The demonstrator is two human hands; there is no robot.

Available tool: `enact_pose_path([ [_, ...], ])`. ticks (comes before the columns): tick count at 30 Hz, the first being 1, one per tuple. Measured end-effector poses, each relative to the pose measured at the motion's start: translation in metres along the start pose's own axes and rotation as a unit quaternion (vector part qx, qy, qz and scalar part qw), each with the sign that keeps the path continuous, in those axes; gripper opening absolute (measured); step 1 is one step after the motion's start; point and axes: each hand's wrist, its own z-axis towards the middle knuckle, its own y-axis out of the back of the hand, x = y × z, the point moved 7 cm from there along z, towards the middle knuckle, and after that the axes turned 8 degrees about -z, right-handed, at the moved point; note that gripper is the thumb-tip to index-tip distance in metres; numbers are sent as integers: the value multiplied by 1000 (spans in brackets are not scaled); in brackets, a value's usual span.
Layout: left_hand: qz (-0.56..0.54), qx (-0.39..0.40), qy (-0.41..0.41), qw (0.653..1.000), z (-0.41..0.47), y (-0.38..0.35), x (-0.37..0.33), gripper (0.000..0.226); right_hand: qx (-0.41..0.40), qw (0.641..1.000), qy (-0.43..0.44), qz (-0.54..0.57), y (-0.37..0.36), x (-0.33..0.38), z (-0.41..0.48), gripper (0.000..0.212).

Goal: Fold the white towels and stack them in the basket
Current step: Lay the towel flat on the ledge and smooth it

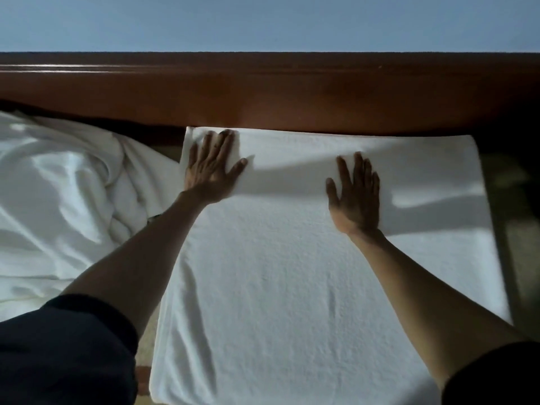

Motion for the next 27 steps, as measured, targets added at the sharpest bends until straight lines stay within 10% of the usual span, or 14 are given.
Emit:
enact_pose_path([
  [9,-45,31,-71,996,-95,-45,-57,70,-101,995,17,-16,8,3,-10,53],
  [21,16,22,59,998,-19,18,32,78,32,999,-5,-12,-4,4,-1,62],
  [27,-116,-8,17,993,-153,-13,-31,65,-77,994,60,56,21,69,-60,54],
])
